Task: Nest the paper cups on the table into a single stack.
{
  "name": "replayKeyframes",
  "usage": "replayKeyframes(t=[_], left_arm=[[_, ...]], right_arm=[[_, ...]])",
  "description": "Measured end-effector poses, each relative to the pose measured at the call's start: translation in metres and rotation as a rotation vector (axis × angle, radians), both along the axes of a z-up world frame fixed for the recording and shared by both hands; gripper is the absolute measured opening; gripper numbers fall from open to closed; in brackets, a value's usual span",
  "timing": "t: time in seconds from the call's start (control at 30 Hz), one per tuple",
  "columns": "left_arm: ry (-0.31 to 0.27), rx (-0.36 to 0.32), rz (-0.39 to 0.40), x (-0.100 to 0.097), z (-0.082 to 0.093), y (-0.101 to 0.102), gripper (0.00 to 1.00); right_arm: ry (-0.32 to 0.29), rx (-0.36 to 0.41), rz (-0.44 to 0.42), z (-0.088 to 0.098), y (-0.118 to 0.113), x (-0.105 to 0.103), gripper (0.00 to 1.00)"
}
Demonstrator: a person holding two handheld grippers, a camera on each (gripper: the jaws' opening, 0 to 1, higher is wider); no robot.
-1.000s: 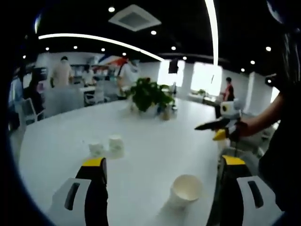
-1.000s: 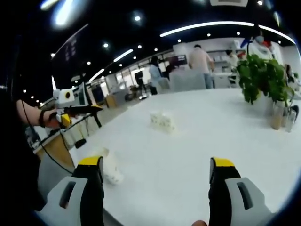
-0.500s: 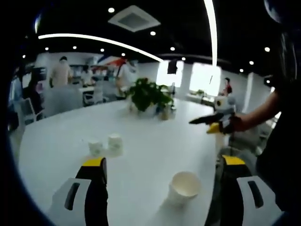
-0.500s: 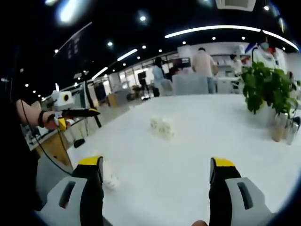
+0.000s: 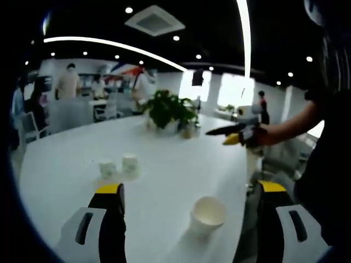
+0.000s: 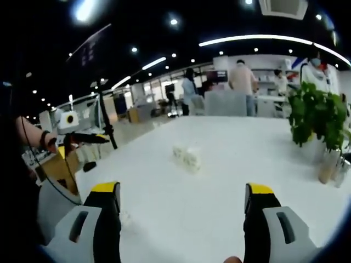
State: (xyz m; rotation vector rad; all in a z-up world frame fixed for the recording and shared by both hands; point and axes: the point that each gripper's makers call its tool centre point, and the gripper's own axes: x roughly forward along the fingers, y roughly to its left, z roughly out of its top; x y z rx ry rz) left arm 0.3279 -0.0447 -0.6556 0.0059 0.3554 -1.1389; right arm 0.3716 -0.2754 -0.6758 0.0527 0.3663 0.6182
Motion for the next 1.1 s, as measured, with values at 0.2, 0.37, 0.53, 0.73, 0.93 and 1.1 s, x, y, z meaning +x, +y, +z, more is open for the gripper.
replayKeyframes(t=[0.2, 0.37, 0.53, 0.73, 0.93, 1.1], left_arm=[[0.0, 0.0, -0.003, -0.001, -0.001, 0.003, 1.0], [-0.002, -0.002, -0.013, -0.005, -0.001, 0.001, 1.0], [0.004, 0.003, -0.017, -0.007, -0.002, 0.0, 1.0], [0.017, 0.005, -0.012, -0.008, -0.003, 0.002, 1.0], [0.018, 0.003, -0.004, -0.009, -0.006, -0.001, 1.0], [0.036, 0.002, -0.005, -0.01, -0.014, -0.005, 1.0]], right_arm=[[-0.024, -0.019, 0.026, 0.004, 0.01, 0.019, 0.92], [-0.035, -0.046, 0.056, 0.002, 0.017, 0.035, 0.91], [-0.036, -0.065, 0.082, 0.0, 0.022, 0.05, 0.9], [-0.037, -0.085, 0.106, -0.002, 0.025, 0.069, 0.9], [-0.035, -0.097, 0.118, -0.006, 0.029, 0.081, 0.88], [-0.025, -0.091, 0.13, -0.011, 0.037, 0.09, 0.88]])
